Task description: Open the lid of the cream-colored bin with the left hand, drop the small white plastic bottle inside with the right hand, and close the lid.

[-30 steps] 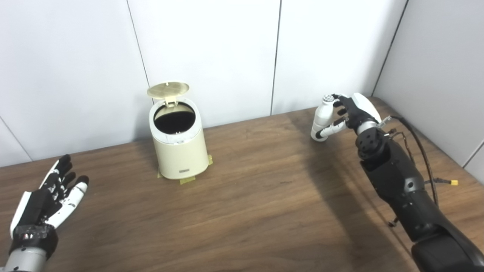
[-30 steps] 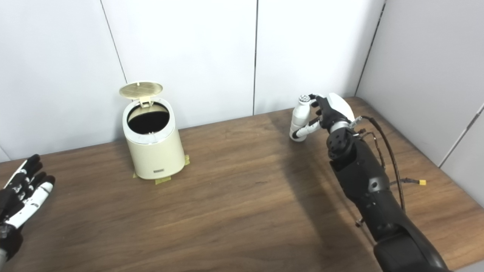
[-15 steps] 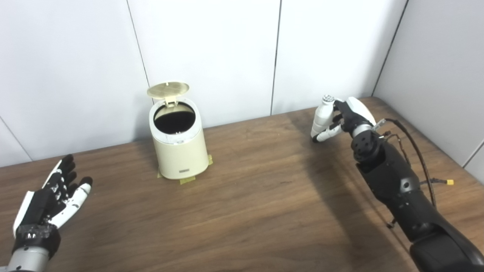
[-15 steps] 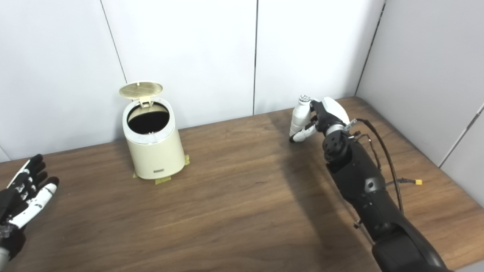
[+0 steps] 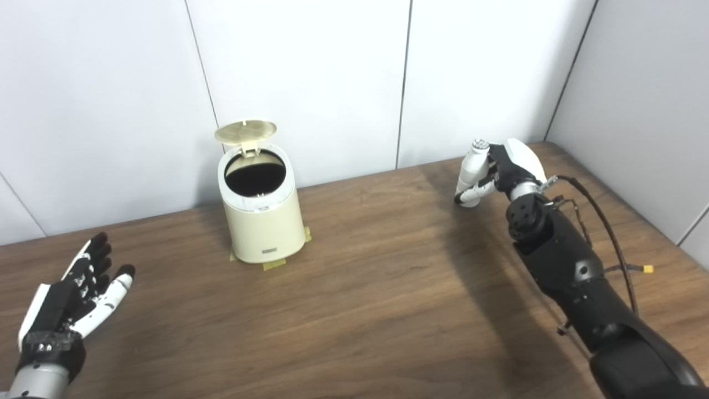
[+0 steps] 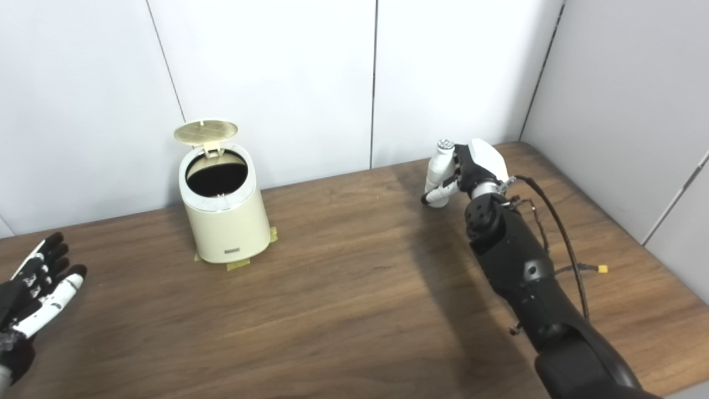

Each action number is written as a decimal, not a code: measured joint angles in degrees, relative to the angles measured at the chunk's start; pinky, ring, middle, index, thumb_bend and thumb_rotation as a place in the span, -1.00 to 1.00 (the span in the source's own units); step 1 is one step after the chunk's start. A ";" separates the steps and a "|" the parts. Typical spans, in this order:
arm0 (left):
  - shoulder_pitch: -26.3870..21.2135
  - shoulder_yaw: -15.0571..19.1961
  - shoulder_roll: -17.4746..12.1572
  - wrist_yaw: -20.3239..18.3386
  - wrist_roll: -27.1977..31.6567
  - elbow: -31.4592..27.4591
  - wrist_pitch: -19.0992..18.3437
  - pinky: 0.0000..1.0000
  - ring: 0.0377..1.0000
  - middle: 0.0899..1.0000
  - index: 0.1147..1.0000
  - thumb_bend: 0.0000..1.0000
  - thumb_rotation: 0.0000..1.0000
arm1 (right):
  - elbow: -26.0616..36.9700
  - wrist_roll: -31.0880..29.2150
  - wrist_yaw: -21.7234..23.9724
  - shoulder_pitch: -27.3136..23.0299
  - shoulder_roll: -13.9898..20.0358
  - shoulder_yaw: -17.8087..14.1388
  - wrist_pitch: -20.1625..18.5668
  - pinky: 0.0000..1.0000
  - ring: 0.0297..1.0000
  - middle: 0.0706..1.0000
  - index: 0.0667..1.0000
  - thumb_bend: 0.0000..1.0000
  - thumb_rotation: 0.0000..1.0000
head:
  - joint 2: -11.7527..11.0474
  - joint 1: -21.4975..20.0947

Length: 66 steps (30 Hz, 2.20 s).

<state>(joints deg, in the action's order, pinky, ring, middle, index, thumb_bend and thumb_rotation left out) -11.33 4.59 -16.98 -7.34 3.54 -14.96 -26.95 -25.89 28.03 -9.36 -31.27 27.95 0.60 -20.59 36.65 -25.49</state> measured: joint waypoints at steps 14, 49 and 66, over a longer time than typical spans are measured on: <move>0.00 -0.09 0.59 -2.02 1.69 0.41 0.06 1.00 1.00 1.00 1.00 -0.45 -0.47 | -2.44 -1.63 -4.92 0.02 -0.55 -1.69 4.17 -0.14 -0.19 -0.10 -0.06 0.04 -1.00 | 0.18 0.52; 2.39 -0.15 4.36 -1.28 0.35 2.70 3.66 0.81 0.83 0.87 0.99 0.11 -0.14 | 33.37 1.57 2.59 -2.02 -14.97 5.33 4.24 -0.28 -0.17 -0.09 -0.05 0.00 -1.00 | -0.70 14.41; 4.91 -2.36 6.04 0.88 -4.43 3.06 5.30 0.88 0.86 0.83 0.92 0.31 0.02 | 27.37 0.45 2.81 -5.45 -21.66 8.20 11.93 -0.31 -0.16 -0.08 -0.06 0.00 -1.00 | -1.67 22.41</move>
<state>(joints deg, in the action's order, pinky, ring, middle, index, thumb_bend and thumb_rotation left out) -6.42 2.22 -10.95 -6.46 -0.89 -11.89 -21.66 1.48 28.48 -6.55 -36.73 6.28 8.80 -8.65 34.98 -3.08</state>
